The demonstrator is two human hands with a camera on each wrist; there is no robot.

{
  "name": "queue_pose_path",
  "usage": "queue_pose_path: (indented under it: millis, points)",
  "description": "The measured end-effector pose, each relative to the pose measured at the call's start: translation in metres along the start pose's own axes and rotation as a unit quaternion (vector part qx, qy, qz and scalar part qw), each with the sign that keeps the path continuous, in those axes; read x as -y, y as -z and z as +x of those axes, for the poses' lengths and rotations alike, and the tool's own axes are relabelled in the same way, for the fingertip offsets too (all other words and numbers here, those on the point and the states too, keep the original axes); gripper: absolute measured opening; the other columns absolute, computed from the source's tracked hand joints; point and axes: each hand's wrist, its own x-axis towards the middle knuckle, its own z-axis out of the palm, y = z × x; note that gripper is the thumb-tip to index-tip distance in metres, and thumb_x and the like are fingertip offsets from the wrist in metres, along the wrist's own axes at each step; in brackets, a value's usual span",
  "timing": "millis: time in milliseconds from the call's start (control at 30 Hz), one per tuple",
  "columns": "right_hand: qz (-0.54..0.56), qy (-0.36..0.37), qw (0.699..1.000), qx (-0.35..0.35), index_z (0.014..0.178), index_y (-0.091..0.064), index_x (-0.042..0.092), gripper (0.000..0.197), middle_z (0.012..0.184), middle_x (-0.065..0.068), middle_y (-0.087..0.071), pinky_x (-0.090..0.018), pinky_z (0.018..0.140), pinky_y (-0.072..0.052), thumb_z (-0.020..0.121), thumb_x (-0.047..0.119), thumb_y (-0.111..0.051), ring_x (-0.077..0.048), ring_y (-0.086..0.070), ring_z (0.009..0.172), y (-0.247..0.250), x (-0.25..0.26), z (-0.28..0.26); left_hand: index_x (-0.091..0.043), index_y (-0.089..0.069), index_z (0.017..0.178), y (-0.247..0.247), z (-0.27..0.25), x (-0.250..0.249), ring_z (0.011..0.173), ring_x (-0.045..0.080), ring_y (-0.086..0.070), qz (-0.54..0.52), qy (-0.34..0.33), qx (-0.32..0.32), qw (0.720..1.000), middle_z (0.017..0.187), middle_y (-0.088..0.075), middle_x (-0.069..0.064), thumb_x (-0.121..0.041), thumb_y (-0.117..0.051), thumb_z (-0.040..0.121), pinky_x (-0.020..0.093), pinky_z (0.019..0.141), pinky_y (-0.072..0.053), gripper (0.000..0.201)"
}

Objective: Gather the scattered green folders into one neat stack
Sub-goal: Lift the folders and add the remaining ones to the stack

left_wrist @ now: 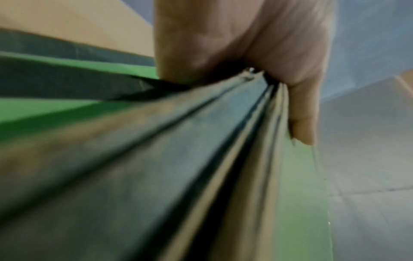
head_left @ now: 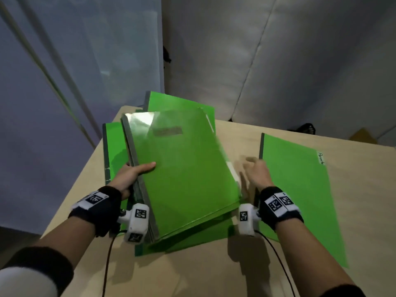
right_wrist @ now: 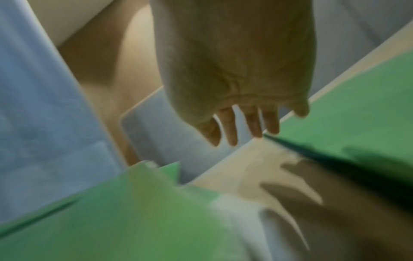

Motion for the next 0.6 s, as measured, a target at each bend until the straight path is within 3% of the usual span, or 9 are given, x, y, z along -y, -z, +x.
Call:
queue_pose_path:
  millis: [67, 133, 233, 300, 367, 467, 533, 600]
  points:
    - [-0.126, -0.09, 0.988, -0.018, 0.14, -0.041, 0.023, 0.051, 0.152, -0.012, -0.031, -0.062, 0.112, -0.019, 0.091, 0.032, -0.051, -0.036, -0.031, 0.138, 0.014, -0.044, 0.012, -0.008, -0.057, 0.128, 0.003, 0.007, 0.002, 0.14, 0.03, -0.035, -0.006, 0.007, 0.011, 1.0, 0.149, -0.042, 0.013, -0.049, -0.083, 0.036, 0.05, 0.117, -0.021, 0.105]
    - [-0.187, -0.127, 0.974, 0.025, 0.145, -0.029, 0.033, 0.061, 0.157, -0.01, -0.018, -0.067, 0.109, -0.017, 0.089, 0.045, -0.05, -0.041, -0.017, 0.142, 0.014, -0.066, 0.013, -0.007, -0.06, 0.124, 0.01, 0.014, 0.003, 0.138, 0.032, -0.037, -0.016, 0.019, 0.018, 1.0, 0.146, -0.046, 0.015, -0.046, -0.08, 0.044, 0.05, 0.117, -0.022, 0.091]
    - [-0.208, -0.076, 0.972, 0.077, 0.147, -0.021, 0.039, 0.063, 0.161, -0.003, -0.001, -0.07, 0.109, -0.009, 0.09, 0.047, -0.048, -0.04, -0.003, 0.145, -0.007, -0.047, 0.006, -0.007, -0.058, 0.127, 0.017, 0.015, 0.003, 0.14, 0.036, -0.033, -0.006, 0.032, 0.027, 0.999, 0.147, -0.042, 0.021, -0.038, -0.075, 0.066, 0.051, 0.118, -0.019, 0.07]
    - [-0.209, -0.033, 0.973, 0.092, 0.146, -0.023, 0.041, 0.058, 0.161, 0.001, 0.002, -0.07, 0.107, -0.005, 0.093, 0.041, -0.046, -0.037, 0.0, 0.146, -0.024, -0.025, 0.007, -0.011, -0.058, 0.128, 0.024, 0.015, 0.005, 0.142, 0.033, -0.03, -0.002, 0.028, 0.028, 0.999, 0.149, -0.041, 0.014, -0.038, -0.071, 0.074, 0.05, 0.118, -0.017, 0.062]
    - [-0.212, 0.002, 0.971, 0.106, 0.146, -0.025, 0.042, 0.052, 0.161, 0.002, 0.001, -0.07, 0.108, -0.004, 0.096, 0.036, -0.04, -0.035, -0.001, 0.146, -0.038, -0.009, 0.011, -0.012, -0.054, 0.133, 0.034, 0.014, 0.004, 0.144, 0.028, -0.028, -0.006, 0.031, 0.026, 0.999, 0.151, -0.039, 0.006, -0.035, -0.065, 0.082, 0.049, 0.119, -0.016, 0.057]
    - [-0.196, 0.026, 0.972, 0.128, 0.147, -0.021, 0.038, 0.054, 0.161, -0.002, -0.005, -0.064, 0.111, -0.009, 0.097, 0.03, -0.039, -0.036, -0.007, 0.145, -0.051, 0.011, 0.005, -0.008, -0.05, 0.136, 0.046, 0.016, 0.003, 0.144, 0.026, -0.028, -0.022, 0.035, 0.033, 0.999, 0.152, -0.038, 0.006, -0.028, -0.06, 0.088, 0.043, 0.117, -0.019, 0.053]
    - [-0.08, 0.024, 0.988, 0.133, 0.15, -0.017, 0.027, 0.06, 0.157, -0.011, -0.02, -0.053, 0.113, -0.022, 0.096, 0.021, -0.043, -0.034, -0.023, 0.142, -0.053, 0.023, -0.001, -0.004, -0.047, 0.138, 0.05, 0.015, 0.002, 0.143, 0.026, -0.03, -0.043, 0.037, 0.038, 0.998, 0.151, -0.038, 0.008, -0.023, -0.058, 0.09, 0.037, 0.111, -0.024, 0.052]
    - [0.007, -0.011, 0.995, 0.094, 0.149, -0.021, 0.016, 0.061, 0.148, -0.015, -0.036, -0.043, 0.103, -0.04, 0.094, 0.013, -0.048, -0.031, -0.046, 0.128, -0.044, 0.022, 0.007, -0.004, -0.048, 0.137, 0.052, 0.018, 0.007, 0.142, 0.027, -0.033, -0.052, 0.038, 0.038, 0.997, 0.151, -0.039, 0.009, -0.025, -0.064, 0.082, 0.038, 0.115, -0.023, 0.061]
